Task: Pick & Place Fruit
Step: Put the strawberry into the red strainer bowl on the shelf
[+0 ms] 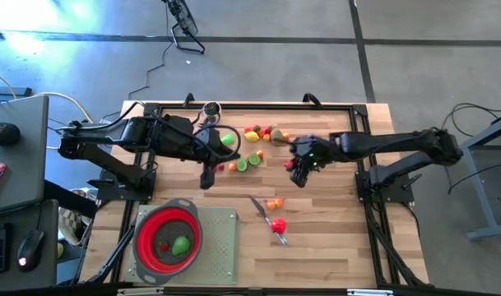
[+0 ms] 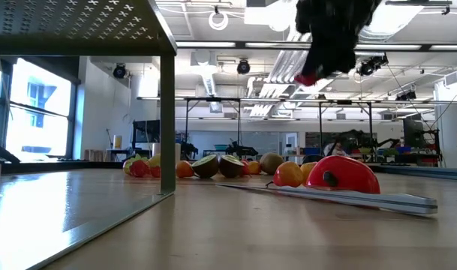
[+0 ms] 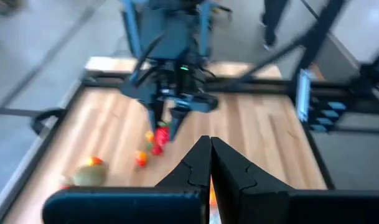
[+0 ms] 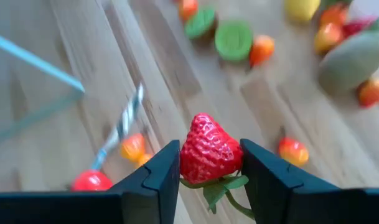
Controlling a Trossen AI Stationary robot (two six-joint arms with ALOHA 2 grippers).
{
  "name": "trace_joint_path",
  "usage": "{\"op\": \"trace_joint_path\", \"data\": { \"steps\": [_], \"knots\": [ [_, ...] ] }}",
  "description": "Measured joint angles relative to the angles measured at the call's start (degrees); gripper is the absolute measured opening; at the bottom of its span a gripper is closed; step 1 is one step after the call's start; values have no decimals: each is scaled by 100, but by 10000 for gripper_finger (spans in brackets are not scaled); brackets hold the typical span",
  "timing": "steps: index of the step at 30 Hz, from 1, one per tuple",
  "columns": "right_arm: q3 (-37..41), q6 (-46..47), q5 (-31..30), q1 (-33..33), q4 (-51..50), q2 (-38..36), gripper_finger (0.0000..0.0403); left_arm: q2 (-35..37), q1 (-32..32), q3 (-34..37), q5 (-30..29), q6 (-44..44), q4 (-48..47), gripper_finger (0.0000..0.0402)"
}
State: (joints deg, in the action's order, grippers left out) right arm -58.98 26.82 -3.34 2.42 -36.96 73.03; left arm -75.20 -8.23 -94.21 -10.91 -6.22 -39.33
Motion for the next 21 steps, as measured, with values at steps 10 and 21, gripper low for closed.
{"op": "trace_joint_path", "data": {
  "steps": [10, 21],
  "knots": [
    [0, 55, -120, -34, 1413, -925, 140, 22, 563, 0, 339, -22, 670, 3],
    [-2, -149, -124, -239, 2400, -1097, 139, 24, 1514, 0, 557, -287, 702, 3]
  ]
}}
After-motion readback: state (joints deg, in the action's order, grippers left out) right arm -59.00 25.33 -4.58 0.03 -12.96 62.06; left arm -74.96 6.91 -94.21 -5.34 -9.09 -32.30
